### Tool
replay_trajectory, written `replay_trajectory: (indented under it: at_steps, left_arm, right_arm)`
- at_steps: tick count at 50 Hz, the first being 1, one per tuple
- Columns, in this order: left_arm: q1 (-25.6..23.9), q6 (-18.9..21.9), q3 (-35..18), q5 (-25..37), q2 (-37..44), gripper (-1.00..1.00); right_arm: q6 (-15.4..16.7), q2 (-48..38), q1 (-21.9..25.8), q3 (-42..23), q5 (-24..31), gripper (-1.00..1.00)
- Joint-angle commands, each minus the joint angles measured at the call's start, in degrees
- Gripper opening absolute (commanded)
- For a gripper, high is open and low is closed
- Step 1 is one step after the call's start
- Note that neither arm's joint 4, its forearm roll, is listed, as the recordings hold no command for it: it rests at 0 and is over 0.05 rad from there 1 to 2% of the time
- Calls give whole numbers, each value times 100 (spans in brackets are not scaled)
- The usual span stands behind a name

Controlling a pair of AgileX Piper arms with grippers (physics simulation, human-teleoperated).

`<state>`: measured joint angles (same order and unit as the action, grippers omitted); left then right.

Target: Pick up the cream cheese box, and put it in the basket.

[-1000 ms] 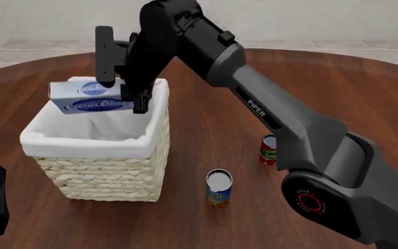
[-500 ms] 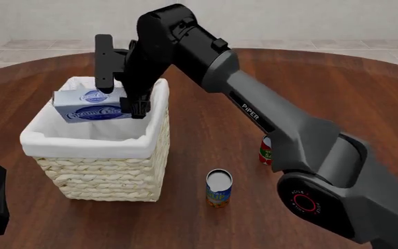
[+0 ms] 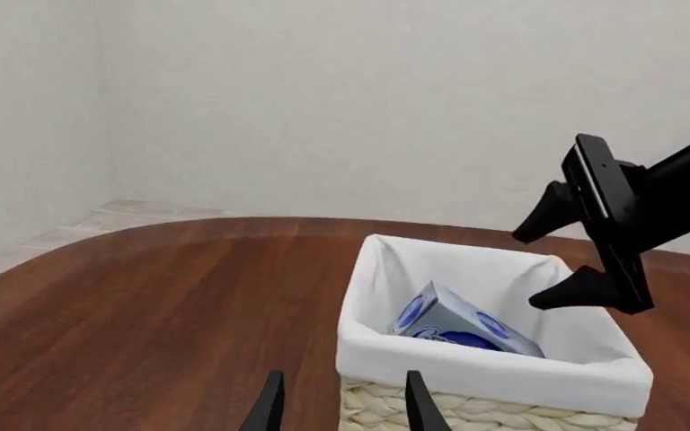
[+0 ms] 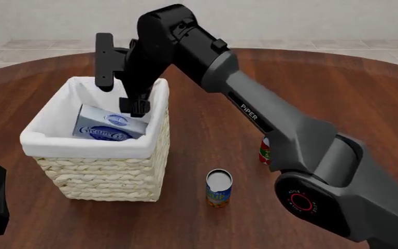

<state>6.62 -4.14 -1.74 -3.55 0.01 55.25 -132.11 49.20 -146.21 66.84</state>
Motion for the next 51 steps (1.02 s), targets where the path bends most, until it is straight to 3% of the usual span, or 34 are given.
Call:
replay_trajectory:
  at_steps: [1, 11, 28, 37, 51]
  left_arm:
    - [5, 2, -4, 3, 0, 100]
    - [-1, 6, -5, 8, 0, 100]
    - [-15, 20, -8, 11, 0, 100]
    - [-21, 34, -6, 10, 0, 100]
    - [-21, 43, -16, 2, 0, 100]
  right_arm:
    - [0, -12, 6, -105, 38, 100]
    - [41, -111, -8, -511, 252, 100]
    - [88, 56, 13, -624, 272, 100]
    - [142, 521, 93, 42, -17, 100]
    - [149, 843, 142, 506, -271, 100]
